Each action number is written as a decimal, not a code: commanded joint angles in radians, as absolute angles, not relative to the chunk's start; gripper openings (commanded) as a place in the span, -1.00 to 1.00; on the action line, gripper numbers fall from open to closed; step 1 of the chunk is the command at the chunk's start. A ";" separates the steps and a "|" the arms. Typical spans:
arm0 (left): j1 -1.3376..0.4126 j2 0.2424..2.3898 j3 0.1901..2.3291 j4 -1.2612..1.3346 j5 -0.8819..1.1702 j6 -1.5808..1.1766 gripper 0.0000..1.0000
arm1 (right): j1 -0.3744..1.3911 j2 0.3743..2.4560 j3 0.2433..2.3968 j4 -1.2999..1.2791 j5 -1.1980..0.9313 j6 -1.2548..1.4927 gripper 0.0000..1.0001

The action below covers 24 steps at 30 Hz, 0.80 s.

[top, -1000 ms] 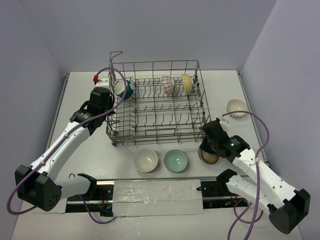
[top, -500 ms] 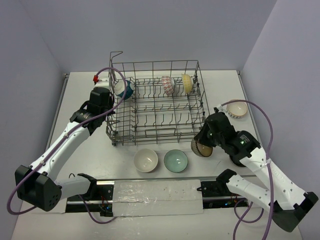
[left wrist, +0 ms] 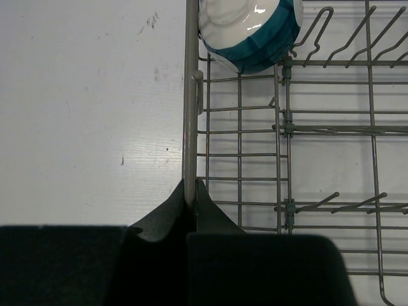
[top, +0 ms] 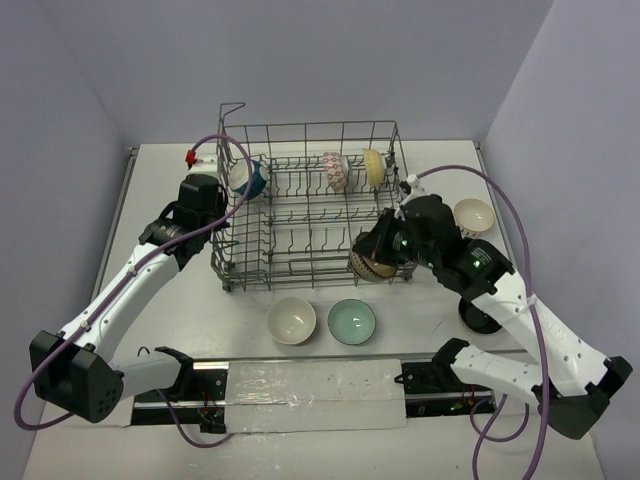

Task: Load the bowls into the dish rack
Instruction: Turn the bowl upside down over the dish rack.

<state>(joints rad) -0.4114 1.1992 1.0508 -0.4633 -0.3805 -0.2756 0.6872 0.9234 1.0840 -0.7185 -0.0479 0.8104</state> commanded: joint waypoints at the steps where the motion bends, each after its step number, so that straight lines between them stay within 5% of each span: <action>1: -0.417 1.190 1.029 -0.509 -0.285 -0.221 -1.00 | 0.696 0.980 1.230 -0.483 -0.084 0.764 -1.00; 13: -0.417 1.183 1.026 -0.508 -0.279 -0.222 -1.00 | 0.698 1.327 1.520 -0.351 -0.198 0.738 -1.00; 24: -0.417 1.190 1.026 -0.505 -0.282 -0.250 -1.00 | 0.698 1.663 1.557 -0.065 -0.296 0.820 -1.00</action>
<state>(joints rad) -0.4057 1.1965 1.0489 -0.4633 -0.3717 -0.2710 0.6914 1.6295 1.4899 -0.2760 -0.2420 0.7742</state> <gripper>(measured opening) 0.055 0.105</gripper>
